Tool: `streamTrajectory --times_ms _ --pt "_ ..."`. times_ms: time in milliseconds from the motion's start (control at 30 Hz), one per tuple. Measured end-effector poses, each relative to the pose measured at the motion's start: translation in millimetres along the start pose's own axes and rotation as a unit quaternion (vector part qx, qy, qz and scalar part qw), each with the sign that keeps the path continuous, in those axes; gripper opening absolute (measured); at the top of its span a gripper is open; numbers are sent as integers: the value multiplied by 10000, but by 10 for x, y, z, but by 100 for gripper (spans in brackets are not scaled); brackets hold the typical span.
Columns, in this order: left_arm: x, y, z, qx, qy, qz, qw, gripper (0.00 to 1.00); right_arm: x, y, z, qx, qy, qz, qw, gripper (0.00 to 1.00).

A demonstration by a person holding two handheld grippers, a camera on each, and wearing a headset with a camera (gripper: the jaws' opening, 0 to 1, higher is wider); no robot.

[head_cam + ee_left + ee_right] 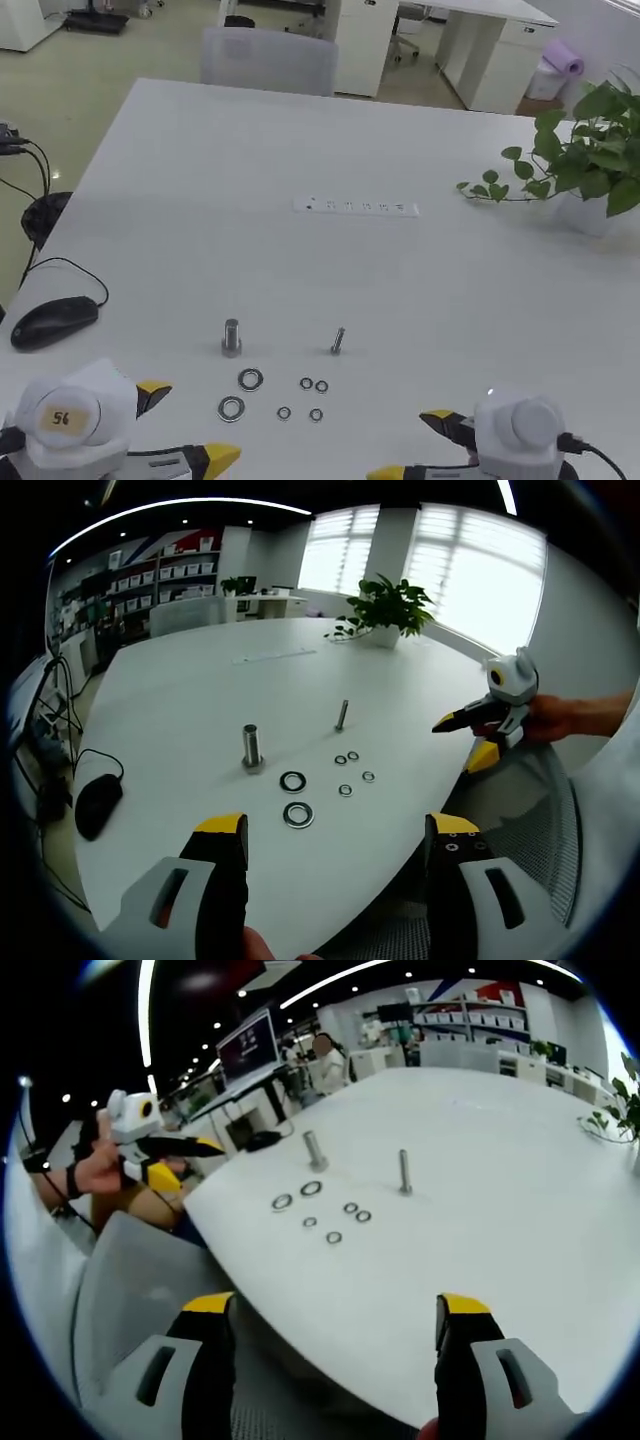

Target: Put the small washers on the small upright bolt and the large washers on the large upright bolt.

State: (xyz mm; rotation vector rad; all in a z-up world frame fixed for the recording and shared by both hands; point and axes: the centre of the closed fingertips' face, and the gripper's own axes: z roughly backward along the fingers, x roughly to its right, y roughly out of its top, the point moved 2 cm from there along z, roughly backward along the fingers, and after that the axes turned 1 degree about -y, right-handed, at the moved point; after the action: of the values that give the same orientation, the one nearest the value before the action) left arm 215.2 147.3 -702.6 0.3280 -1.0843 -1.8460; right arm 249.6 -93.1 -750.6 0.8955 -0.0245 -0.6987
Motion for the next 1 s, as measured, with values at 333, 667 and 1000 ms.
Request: streamTrajectory --times_ms 333,667,1000 --pt "16 -36 -32 -188 -238 -165 9994 72 26 18 23 108 -181 -102 9997 83" --pt "-66 34 53 -167 -147 -221 9995 72 -119 37 -121 76 -11 16 10000 83" --pt "-63 22 152 -73 71 -146 9998 73 -64 191 -257 -84 139 297 9994 78"
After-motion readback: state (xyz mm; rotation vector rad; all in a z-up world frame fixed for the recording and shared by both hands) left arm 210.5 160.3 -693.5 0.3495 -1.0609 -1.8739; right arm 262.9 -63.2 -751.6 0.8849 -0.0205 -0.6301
